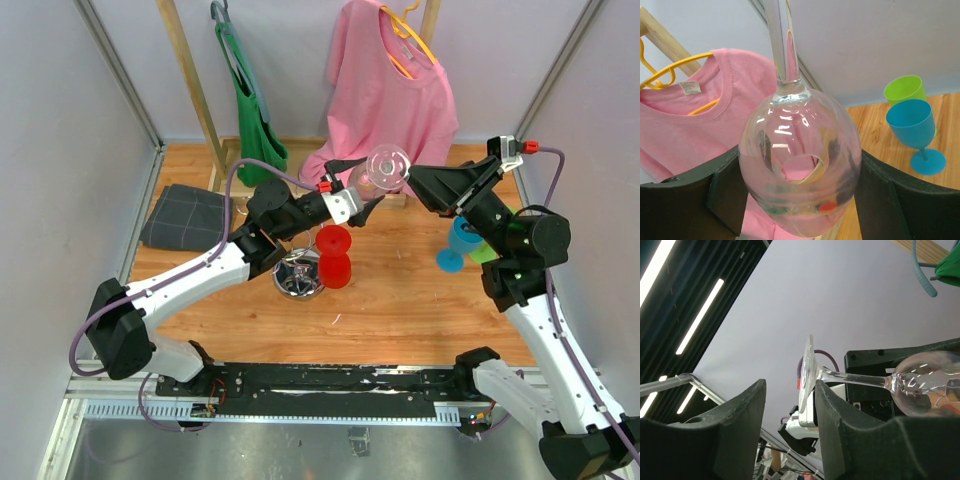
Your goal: Take the wine glass off the wine glass rack
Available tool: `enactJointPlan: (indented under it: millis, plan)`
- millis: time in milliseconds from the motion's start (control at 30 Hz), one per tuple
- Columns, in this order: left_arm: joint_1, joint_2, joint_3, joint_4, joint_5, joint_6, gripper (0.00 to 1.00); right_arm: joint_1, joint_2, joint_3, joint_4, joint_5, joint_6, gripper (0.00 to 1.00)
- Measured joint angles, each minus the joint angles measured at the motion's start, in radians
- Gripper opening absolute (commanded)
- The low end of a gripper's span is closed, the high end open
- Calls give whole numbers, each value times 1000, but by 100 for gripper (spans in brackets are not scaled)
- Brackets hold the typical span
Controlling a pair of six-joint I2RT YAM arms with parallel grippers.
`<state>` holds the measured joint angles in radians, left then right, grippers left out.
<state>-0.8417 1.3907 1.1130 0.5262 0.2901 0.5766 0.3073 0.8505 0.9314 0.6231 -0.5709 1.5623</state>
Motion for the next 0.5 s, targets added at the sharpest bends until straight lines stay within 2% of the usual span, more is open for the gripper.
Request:
enactJointPlan:
  millis: [200, 500]
  plan:
    - [0, 0, 6, -43, 3, 25, 29, 0, -42, 0, -53, 9, -39, 68]
    - [0, -1, 151, -203, -6, 97, 29, 0, -129, -23, -193, 39, -105, 72]
